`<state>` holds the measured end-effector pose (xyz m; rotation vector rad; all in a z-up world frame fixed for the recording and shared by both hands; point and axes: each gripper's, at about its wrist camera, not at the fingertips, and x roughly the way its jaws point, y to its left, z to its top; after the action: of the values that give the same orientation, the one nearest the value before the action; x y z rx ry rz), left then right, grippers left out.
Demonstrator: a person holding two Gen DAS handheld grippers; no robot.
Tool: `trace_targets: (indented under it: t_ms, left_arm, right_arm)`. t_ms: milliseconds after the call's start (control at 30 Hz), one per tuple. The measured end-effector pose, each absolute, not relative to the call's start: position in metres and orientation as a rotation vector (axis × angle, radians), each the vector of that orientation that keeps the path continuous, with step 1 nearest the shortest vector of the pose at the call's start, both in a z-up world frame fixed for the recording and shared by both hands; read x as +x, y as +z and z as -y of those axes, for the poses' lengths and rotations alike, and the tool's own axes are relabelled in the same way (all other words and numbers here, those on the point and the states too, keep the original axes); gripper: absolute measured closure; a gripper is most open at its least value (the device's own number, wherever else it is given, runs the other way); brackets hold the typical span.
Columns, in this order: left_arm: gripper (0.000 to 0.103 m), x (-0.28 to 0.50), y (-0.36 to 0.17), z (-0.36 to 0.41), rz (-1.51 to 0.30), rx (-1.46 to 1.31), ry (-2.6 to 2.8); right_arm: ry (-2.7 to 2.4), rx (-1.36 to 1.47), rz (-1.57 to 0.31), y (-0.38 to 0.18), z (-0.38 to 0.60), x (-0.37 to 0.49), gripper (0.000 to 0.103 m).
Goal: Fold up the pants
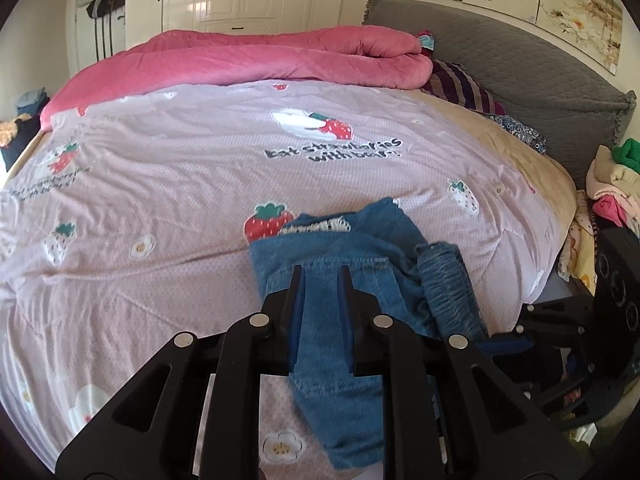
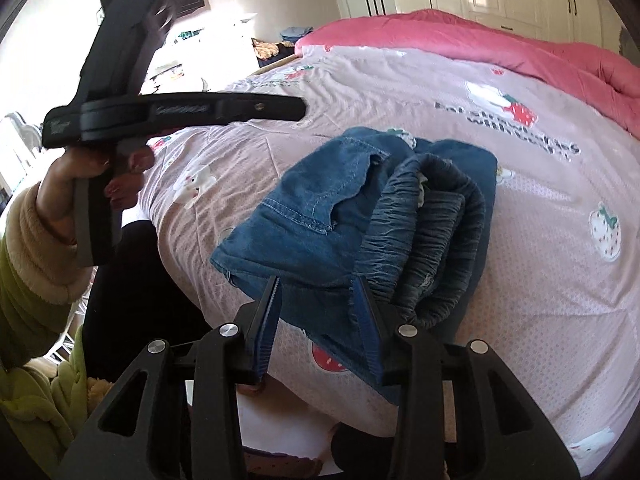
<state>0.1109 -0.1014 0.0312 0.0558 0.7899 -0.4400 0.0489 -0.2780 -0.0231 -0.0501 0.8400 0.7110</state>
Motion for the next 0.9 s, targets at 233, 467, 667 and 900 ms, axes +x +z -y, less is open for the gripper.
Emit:
trace_targets:
  t_ms: [233,467,667,900]
  left_arm:
    - [0.093,0.103,0.017,0.086,-0.819,0.028,-0.419]
    - [0.090,0.097,0.007,0.080,-0.848,0.003,-0.418]
    - [0.090,0.083,0.001,0.073,-0.861,-0.023,-0.420]
    - [0.084,0.060,-0.001,0.063,-0.859,-0.029,-0.411]
  right_arm:
    - [0.689,-0.046,-0.870,-0.034,0.281,0.057,0.069]
    - [0.678,-0.062,-0.846,-0.033,0.281,0.050,0.067]
    - [0.679,-0.061,-0.816,-0.018,0.282,0.032,0.066]
    - [0.650,-0.019,-0.809,-0.012,0.296,0.017,0.059]
